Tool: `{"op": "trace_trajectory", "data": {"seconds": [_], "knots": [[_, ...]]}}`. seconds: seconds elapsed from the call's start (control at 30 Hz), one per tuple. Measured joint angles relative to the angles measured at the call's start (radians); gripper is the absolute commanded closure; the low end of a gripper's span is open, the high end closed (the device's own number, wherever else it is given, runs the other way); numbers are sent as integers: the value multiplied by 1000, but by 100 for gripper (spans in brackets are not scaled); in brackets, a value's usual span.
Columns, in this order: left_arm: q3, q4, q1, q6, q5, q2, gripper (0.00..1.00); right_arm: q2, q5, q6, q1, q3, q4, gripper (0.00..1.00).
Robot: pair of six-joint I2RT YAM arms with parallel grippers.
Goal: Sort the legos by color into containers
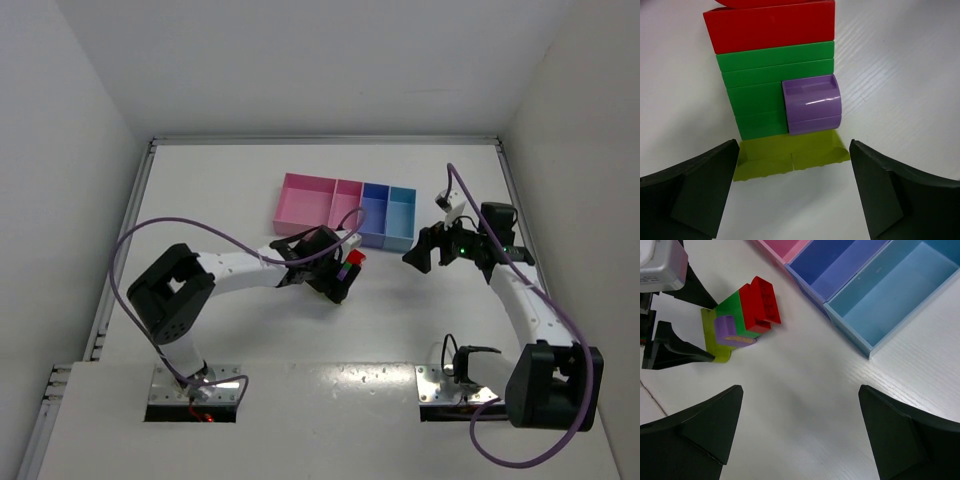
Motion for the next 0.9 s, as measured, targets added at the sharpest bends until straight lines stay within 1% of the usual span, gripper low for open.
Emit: {"op": "trace_trajectory", "data": {"seconds": [0.33,0.4,0.43,0.47,0.53,0.57,0.67,0.77,0.9], "knots": [[0,61,0,-8,-26,76,0,16,7,0,0,-2,2,0],[0,70,0,-8,-28,83,11,17,8,0,0,-4,4,3],[0,76,0,-7,-29,85,18,17,8,0,0,-6,8,3],[0,82,0,-4,-30,85,33,17,8,0,0,-8,9,4],[0,89,0,16,-32,84,45,17,8,3,0,-13,13,4],[-2,91,0,32,-31,80,53,17,7,5,0,-15,14,4],[-39,94,0,77,-5,50,60,17,0,27,11,-17,16,4],[-102,67,-1,137,30,-25,64,18,-26,63,53,-11,3,4],[-162,14,-10,230,74,-144,65,67,-85,132,129,66,-43,4]]}}
